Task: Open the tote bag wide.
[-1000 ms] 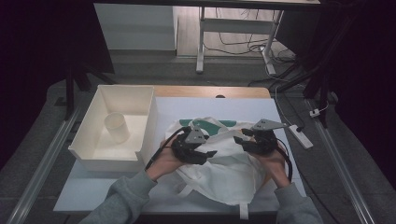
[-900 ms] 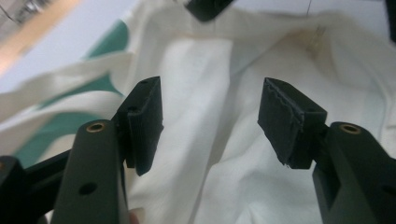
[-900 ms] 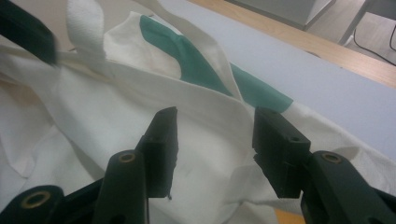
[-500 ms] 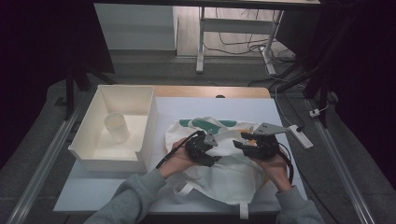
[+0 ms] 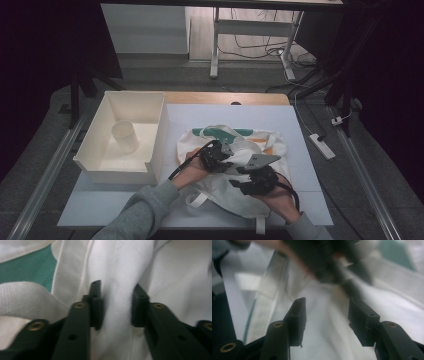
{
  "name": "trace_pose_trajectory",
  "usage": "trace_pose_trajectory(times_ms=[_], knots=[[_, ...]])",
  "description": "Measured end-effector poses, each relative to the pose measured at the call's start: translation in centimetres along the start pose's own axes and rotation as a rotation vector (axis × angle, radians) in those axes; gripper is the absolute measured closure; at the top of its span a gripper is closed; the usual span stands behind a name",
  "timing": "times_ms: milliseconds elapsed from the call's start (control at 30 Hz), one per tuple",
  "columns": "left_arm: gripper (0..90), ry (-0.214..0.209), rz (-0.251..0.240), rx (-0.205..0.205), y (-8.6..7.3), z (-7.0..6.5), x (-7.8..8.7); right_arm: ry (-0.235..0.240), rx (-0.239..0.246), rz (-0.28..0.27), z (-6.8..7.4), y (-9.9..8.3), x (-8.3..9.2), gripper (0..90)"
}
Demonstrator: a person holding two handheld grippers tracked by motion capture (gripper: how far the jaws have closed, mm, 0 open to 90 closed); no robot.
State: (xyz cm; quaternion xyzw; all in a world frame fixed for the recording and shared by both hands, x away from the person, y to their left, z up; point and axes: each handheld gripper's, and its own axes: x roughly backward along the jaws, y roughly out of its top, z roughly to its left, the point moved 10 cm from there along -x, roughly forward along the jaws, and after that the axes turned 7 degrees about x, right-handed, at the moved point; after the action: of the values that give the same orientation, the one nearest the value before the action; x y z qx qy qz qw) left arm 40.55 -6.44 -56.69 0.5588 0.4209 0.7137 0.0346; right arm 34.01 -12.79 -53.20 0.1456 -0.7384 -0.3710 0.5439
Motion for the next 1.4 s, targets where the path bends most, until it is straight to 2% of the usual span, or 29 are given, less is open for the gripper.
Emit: trace_pose_trajectory(times_ms=[100, 233, 367, 433, 567, 700, 767, 967, 1300, 1400], knots=[[80.0, -0.005, -0.009, 0.018, 0.1, 0.3, 0.1, -0.030, 0.048, 0.063, 0.6, -0.2, -1.1, 47.4], [82.9, -0.006, -0.018, 0.029, 0.2, 0.4, 0.1, -0.029, 0.028, 0.088, 0.4, -0.1, -2.4, 46.7], [83.1, -0.009, -0.030, 0.045, 0.3, 0.6, 0.3, -0.009, 0.017, 0.117, 0.3, -0.4, -3.8, 48.0], [83.2, -0.012, -0.031, 0.050, 0.3, 0.6, 0.3, -0.007, 0.023, 0.129, 0.3, -0.6, -4.2, 52.7], [83.2, -0.011, -0.046, 0.062, 0.5, 0.8, 0.5, 0.002, 0.060, 0.127, 0.6, -0.9, -4.7, 70.6], [83.3, -0.015, -0.058, 0.077, 0.6, 1.0, 0.7, -0.008, 0.096, 0.126, 0.7, -1.0, -4.6, 84.9], [83.3, -0.019, -0.067, 0.087, 0.7, 1.1, 0.8, -0.008, 0.108, 0.129, 0.9, -1.1, -4.6, 87.7], [83.6, -0.028, -0.093, 0.122, 1.0, 1.5, 1.2, 0.002, 0.144, 0.121, 1.3, -0.8, -4.2, 89.2], [83.8, -0.032, -0.138, 0.166, 1.8, 1.8, 2.2, 0.064, 0.168, 0.091, 2.9, -0.4, -2.8, 89.6], [83.9, -0.004, -0.148, 0.158, 2.0, 2.3, 2.8, 0.081, 0.190, 0.097, 3.5, -0.6, -2.4, 89.6]])
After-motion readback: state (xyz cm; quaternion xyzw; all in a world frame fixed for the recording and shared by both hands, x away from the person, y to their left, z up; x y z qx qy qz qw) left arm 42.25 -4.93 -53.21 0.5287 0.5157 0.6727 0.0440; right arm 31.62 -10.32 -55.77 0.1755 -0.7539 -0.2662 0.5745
